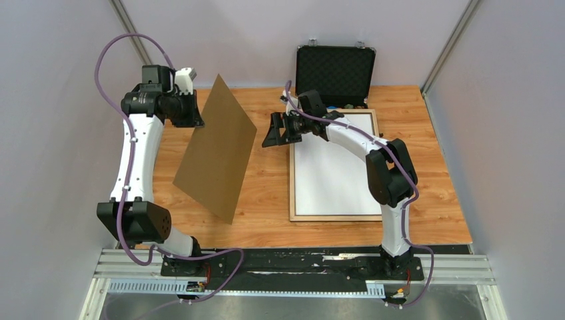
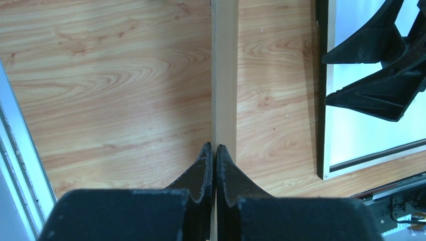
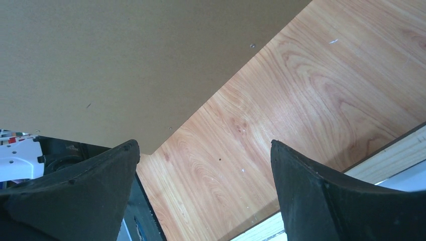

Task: Put the photo into the frame

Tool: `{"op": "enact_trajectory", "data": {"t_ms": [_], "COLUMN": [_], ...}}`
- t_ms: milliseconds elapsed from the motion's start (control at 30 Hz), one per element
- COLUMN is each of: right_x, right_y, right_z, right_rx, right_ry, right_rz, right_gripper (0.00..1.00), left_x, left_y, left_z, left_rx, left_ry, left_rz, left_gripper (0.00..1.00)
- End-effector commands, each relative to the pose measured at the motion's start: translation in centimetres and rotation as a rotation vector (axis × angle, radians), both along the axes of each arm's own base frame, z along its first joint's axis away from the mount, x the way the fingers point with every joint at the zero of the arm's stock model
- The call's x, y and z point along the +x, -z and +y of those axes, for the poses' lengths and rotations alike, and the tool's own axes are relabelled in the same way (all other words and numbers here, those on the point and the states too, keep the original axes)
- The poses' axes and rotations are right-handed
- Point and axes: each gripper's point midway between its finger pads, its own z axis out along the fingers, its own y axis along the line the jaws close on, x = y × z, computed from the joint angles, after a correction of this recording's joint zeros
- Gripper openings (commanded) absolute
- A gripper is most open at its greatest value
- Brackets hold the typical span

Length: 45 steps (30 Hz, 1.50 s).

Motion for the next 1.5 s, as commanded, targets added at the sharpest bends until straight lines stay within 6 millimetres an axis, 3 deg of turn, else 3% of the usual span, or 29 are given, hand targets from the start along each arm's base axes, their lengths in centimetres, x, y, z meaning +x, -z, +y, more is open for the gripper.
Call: {"op": "enact_trajectory", "data": {"t_ms": [0,300,600,700,833,1133,1467], "right_x": [0.8,0.3,-0.1,-0.2,-0.6,-0.7,-2.6], "right_y": [-3.7,-7.4,-12.6,-13.8,-14.5,-15.7,-17.7], "right_z": [1.1,1.8,2.8,3.0,3.3,3.9,4.8], "right_rx": [0.090,0.201,0.315,0.337,0.347,0.356,0.386], "right_ry": [-0.026,-0.109,-0.156,-0.160,-0.155,-0.108,-0.137], "right_rz": [-0.046,-0.017,-0.006,0.004,0.005,0.009,0.001], "right_gripper": [1.00,1.00,1.00,1.00,1.00,1.00,1.00], "left_x": [0.0,-1.2,-1.2,-1.5,-2.2,-4.7,-7.4], "left_y": [-1.4,-1.9,-2.5,-3.1,-3.7,-4.0,-4.5], "left_z": [-0.3,-4.1,-6.2,-7.1,-8.1,-9.9,-11.4], "left_rx": [0.001,-0.048,-0.109,-0.131,-0.162,-0.212,-0.251], "left_ry": [-0.019,0.056,0.092,0.111,0.135,0.227,0.329], "left_rz": [-0.062,-0.084,-0.099,-0.109,-0.118,-0.163,-0.204], "left_gripper": [0.00,0.11,0.30,0.41,0.56,0.77,0.83]}}
